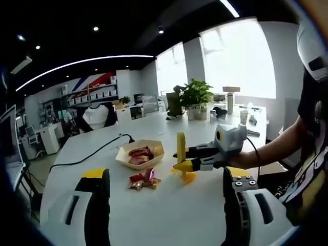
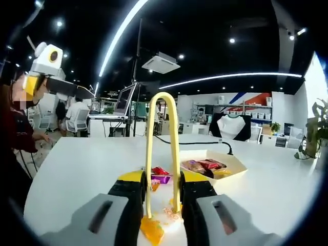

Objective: Place the target food into the container with the food tongs after gripping and lifting it, then release it inside without dropping or visibly crushing the food.

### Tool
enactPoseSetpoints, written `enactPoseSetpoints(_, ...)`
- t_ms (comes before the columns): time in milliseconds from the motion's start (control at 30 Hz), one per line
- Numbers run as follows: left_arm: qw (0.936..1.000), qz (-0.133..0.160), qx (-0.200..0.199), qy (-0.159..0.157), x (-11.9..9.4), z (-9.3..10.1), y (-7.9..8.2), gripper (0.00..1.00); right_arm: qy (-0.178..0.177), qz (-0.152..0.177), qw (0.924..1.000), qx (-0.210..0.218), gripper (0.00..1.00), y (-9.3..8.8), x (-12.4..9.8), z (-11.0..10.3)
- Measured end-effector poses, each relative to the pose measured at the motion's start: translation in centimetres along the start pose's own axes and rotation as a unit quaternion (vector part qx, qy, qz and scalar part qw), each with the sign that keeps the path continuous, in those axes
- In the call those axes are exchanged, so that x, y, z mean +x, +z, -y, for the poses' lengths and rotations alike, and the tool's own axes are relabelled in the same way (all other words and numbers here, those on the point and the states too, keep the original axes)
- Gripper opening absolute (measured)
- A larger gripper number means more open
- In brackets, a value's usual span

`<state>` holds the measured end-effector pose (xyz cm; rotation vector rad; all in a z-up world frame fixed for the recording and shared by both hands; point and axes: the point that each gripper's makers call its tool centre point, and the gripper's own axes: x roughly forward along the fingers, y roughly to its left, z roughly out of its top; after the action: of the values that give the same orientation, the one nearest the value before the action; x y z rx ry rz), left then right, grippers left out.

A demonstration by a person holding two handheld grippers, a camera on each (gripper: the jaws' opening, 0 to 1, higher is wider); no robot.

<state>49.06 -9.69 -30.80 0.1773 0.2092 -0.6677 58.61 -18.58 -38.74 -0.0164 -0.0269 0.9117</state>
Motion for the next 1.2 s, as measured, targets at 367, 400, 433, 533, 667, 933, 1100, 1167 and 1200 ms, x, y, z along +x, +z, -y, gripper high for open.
enactPoseSetpoints(367, 0.9999, 0.008, -0.003, -0.008, 0.5, 0.2, 0.3, 0.97, -0.059, -0.002, 0.9982, -0.009, 0.24, 1.0, -0.6, 0.1)
enactPoseSetpoints(400, 0.9999, 0.009, -0.003, -0.009, 0.5, 0.2, 0.3, 0.97, -0.061, -0.007, 0.998, -0.014, 0.24, 0.7, -0.6, 0.1)
enactPoseSetpoints(433, 0.9999, 0.01, -0.003, -0.01, 0.5, 0.3, 0.3, 0.97, -0.066, -0.013, 0.9976, -0.018, 0.24, 0.5, -0.6, 0.4)
enactPoseSetpoints(533, 0.9999, 0.009, -0.004, -0.01, 0.4, 0.2, 0.2, 0.97, -0.087, -0.018, 0.996, 0.001, 0.24, 0.0, -1.0, 1.2)
enactPoseSetpoints(667, 0.9999, 0.005, -0.009, -0.006, 0.4, -0.1, -0.2, 0.97, -0.098, -0.021, 0.9949, 0.014, 0.24, -0.7, -1.2, 1.5)
enactPoseSetpoints(933, 0.9999, 0.001, -0.013, -0.005, 0.4, -0.1, -0.6, 0.96, -0.104, -0.018, 0.9943, 0.017, 0.24, -1.2, -1.1, 1.6)
enactPoseSetpoints(1100, 0.9999, 0.002, -0.015, -0.002, 0.3, -0.3, -0.6, 0.96, -0.101, -0.019, 0.9945, 0.017, 0.24, -1.5, -1.1, 1.5)
enactPoseSetpoints(1167, 0.9999, 0.002, -0.015, -0.001, 0.3, -0.4, -0.6, 0.96, -0.097, -0.021, 0.9949, 0.017, 0.24, -1.6, -1.0, 1.4)
enactPoseSetpoints(1200, 0.9999, 0.002, -0.015, -0.001, 0.3, -0.4, -0.6, 0.96, -0.095, -0.023, 0.9951, 0.014, 0.24, -1.7, -1.0, 1.3)
